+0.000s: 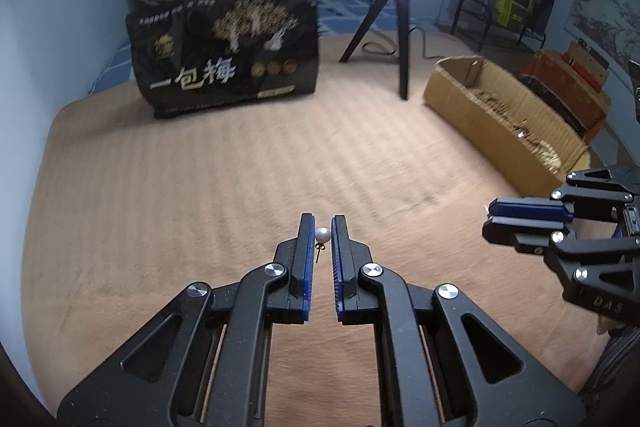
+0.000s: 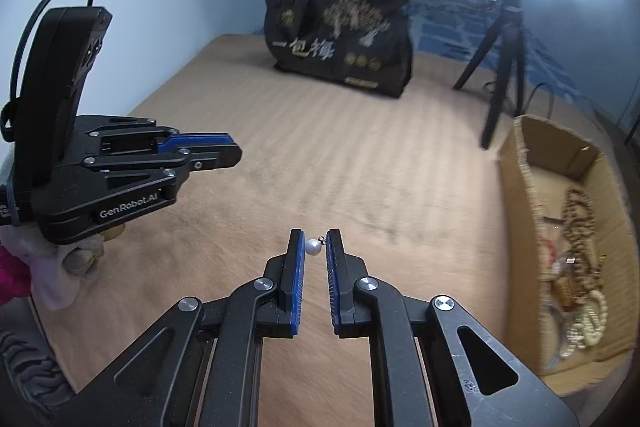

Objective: Organize jewelry
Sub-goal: 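Carry both pearl earrings into the cardboard box and open both tools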

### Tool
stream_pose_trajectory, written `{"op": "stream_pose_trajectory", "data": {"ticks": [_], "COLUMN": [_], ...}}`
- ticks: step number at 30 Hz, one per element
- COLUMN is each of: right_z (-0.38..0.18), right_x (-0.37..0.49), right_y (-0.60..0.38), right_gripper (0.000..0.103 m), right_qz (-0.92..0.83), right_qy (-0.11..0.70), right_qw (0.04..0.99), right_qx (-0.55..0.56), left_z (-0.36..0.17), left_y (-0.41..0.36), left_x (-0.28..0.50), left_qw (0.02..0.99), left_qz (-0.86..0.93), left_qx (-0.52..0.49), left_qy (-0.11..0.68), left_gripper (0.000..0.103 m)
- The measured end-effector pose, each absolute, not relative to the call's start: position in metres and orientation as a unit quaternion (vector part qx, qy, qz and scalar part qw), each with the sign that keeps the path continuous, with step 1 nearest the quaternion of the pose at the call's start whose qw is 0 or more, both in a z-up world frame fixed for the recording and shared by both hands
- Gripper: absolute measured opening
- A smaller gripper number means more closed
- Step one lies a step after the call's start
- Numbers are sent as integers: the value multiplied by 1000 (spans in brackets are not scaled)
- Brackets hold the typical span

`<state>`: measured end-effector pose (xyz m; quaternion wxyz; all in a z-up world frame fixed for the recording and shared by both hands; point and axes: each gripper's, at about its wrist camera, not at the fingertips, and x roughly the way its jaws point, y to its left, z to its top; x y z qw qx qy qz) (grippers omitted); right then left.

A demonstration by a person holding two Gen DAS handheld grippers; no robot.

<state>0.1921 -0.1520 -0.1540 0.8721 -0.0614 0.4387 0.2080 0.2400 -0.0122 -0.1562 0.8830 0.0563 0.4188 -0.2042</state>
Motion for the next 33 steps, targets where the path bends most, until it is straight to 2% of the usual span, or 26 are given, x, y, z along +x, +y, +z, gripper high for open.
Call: {"op": "stream_pose_trajectory", "data": {"ticks": [19, 33], "right_z": [-103, -111], "right_x": [173, 182], "right_y": [-282, -360], "right_gripper": [9, 9], "right_qz": [119, 63], "right_qy": [404, 404], "right_qw": [906, 913], "right_qx": [-31, 11], "left_z": [-95, -105], "left_y": [-120, -204], "left_x": [220, 254], "left_qw": [892, 890], "left_qz": [-258, -268], "left_qx": [62, 38], "left_qy": [365, 367], "left_gripper": [6, 6]}}
